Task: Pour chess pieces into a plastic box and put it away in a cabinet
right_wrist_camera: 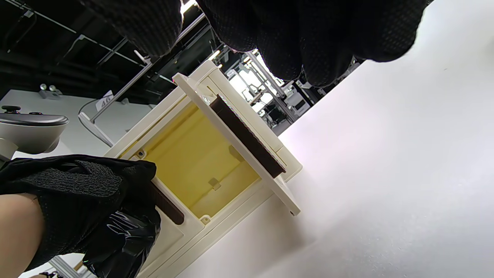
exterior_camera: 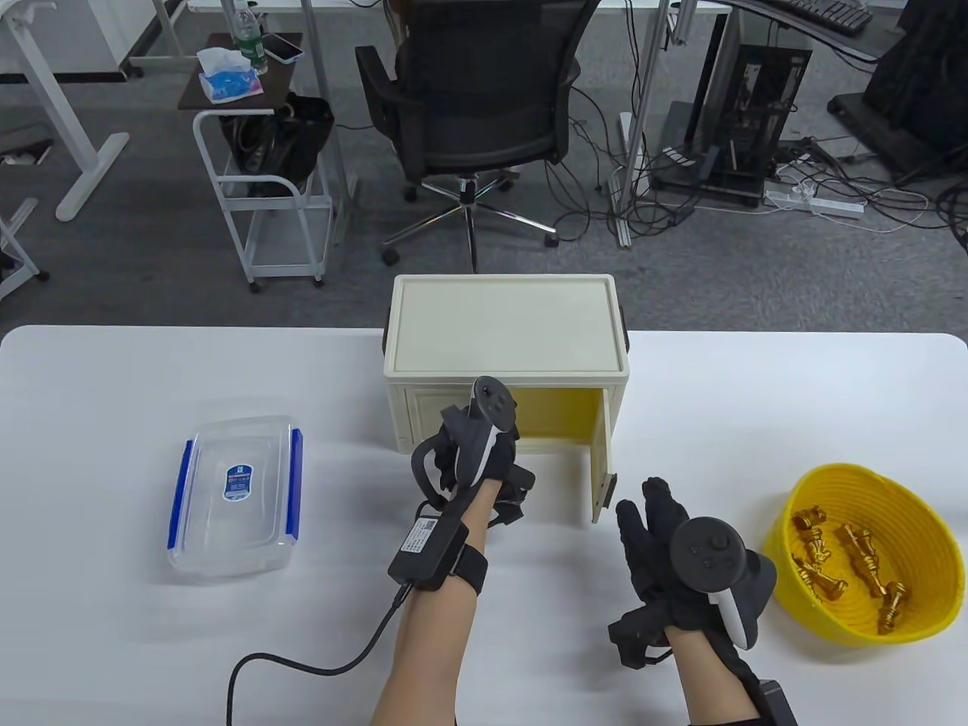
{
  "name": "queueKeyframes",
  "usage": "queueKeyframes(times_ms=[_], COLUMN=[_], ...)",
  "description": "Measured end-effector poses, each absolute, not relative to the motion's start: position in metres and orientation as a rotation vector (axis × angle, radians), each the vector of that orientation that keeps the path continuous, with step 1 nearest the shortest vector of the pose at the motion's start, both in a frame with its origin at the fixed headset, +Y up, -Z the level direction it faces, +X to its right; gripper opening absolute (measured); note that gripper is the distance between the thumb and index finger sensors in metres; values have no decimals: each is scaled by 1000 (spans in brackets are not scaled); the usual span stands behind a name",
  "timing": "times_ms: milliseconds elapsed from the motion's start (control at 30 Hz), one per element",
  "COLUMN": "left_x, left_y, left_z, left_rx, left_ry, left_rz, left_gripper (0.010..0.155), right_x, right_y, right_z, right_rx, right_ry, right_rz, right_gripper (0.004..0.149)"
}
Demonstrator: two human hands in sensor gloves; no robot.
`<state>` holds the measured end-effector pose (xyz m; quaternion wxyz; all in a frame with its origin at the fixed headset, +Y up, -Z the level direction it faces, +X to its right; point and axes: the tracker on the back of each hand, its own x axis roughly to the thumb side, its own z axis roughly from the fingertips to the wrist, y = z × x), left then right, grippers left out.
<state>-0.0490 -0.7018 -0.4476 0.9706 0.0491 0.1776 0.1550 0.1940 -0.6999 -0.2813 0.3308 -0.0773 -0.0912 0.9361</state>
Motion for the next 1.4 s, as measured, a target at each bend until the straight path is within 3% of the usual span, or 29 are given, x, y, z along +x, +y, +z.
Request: queueKeyframes(times_ms=[467, 867, 1233, 1400], left_x=[-55, -106, -166, -185], left_y=[-706, -708, -725, -725], left_z=[-442, -394, -362, -354], left_rx=[135, 56, -60, -67], left_ry=[290, 22, 134, 183], left_rz=[314, 377, 707, 732], left_gripper=[56, 55, 52, 51], right_x=[193, 189, 188, 188], right_y=[-701, -702, -702, -703], right_z=[-282, -283, -283, -283], right_rx=[-198, -184, -174, -167], right_ry=[-232, -216, -212, -209], right_rz=[2465, 2479, 2465, 2463], right_gripper=[66, 66, 66, 67])
